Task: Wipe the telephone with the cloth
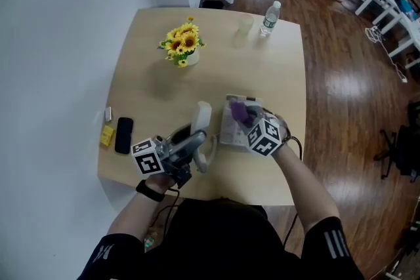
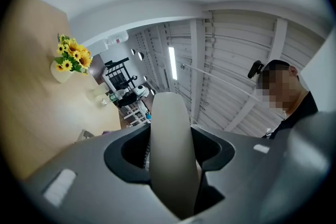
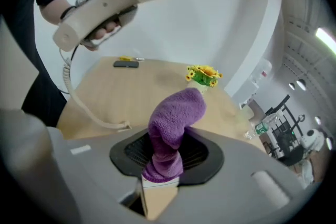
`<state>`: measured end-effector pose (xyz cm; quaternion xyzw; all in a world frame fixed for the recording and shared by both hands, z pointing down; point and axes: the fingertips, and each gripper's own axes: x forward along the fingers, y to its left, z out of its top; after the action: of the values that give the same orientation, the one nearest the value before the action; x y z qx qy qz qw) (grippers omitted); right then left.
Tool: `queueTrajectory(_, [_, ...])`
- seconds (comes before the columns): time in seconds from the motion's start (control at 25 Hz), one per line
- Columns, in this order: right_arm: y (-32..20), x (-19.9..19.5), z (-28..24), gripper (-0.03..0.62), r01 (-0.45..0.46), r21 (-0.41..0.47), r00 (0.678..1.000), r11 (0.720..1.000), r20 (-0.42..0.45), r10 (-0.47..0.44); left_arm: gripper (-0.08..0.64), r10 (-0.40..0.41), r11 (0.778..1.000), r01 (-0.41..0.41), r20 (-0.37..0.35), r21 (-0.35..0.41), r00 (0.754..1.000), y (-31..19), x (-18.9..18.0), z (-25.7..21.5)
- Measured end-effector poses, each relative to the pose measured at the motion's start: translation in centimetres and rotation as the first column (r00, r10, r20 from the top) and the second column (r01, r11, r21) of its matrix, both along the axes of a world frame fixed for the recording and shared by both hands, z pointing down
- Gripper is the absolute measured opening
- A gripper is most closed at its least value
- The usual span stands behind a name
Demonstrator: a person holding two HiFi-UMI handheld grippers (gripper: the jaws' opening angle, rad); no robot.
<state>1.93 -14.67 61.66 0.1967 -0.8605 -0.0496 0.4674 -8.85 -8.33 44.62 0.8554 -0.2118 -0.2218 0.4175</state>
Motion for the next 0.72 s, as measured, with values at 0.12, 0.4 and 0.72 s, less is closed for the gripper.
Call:
queueTrajectory(0.12, [-3.4, -0.5, 2.2, 0.127, 0.048, 0.027, 0.990, 0.999, -0.135, -0.044, 0.218, 0.002, 1.000, -0.002, 0.021, -0.004, 1.000, 0.7, -0.7, 0.5])
queueTrajectory(0.4, [-6.7, -2.3, 8.2, 0.129, 0.098, -0.034, 0.942, 0.995, -0.320, -0.104, 0.218, -0.029, 0.998, 0.031, 0.035, -0.048, 0.999, 1.7, -2.9, 2.1])
queueTrajectory(0.72, [-2.7, -3.5, 9.5, 0.129, 0.091, -0.106, 0.938, 0.990, -0.324, -0.121, 0.218, -0.062, 0.995, 0.063, 0.017, -0.073, 0.998, 1.0, -4.1, 2.7])
